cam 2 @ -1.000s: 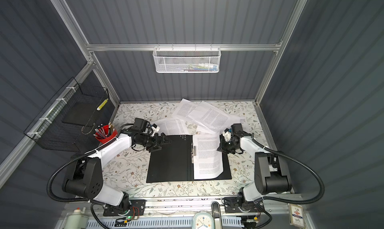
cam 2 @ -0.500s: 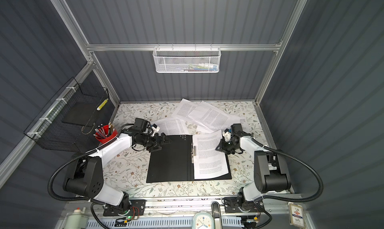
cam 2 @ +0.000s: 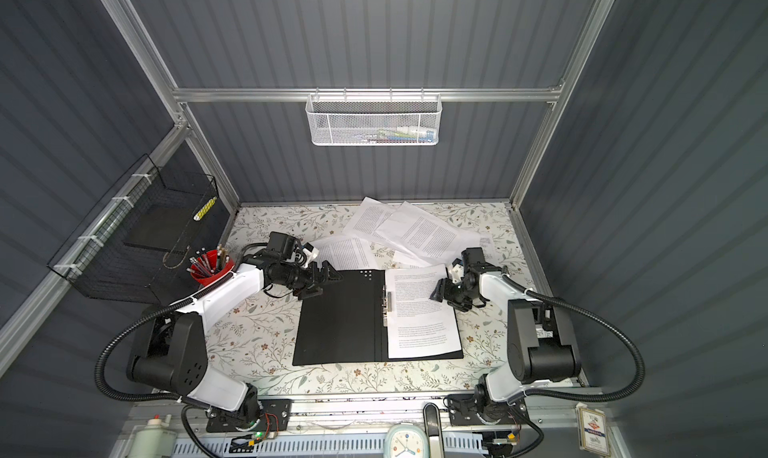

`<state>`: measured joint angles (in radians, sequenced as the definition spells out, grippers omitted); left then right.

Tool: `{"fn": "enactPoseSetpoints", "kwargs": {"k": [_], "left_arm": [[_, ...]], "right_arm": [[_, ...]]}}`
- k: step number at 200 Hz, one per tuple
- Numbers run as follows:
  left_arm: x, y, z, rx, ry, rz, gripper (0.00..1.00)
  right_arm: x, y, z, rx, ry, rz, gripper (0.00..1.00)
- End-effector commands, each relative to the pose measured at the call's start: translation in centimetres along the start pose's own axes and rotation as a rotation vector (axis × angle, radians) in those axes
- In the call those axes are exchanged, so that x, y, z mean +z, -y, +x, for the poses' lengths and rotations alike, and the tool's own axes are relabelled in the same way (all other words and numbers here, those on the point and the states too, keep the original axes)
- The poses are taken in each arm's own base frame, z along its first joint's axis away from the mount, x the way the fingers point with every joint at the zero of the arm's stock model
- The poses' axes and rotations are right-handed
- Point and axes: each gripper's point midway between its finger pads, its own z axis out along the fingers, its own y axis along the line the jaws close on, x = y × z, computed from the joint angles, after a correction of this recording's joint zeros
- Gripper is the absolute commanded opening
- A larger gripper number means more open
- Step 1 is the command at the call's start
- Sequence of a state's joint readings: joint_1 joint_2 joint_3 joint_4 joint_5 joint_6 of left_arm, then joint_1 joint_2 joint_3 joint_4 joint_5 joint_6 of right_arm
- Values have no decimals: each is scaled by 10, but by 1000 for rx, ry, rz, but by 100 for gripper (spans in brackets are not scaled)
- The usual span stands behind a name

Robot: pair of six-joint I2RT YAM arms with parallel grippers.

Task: Put the files into the folder
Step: 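Release the sheet and draw the left gripper back while right stays at clip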

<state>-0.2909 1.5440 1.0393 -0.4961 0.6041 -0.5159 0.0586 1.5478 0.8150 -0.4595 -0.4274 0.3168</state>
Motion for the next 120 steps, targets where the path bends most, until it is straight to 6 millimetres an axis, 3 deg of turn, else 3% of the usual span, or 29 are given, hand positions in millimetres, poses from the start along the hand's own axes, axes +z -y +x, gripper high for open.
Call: {"fn": "enactPoseSetpoints", "kwargs": {"k": [1, 56, 97, 120], "left_arm": [[-6, 1, -15, -16, 38, -34, 100], [-30, -5, -49, -31, 147, -125, 100], [-55, -36, -83, -101, 252, -185, 100], [-64, -63, -107, -146, 310, -233, 100]], "right_arm": [[0, 4, -5, 32, 22, 19, 69], [-13, 11, -20, 84, 114, 51, 76], [-43, 18, -34, 65, 235, 134, 93], [-56, 7, -41, 40, 294, 95, 99]]}}
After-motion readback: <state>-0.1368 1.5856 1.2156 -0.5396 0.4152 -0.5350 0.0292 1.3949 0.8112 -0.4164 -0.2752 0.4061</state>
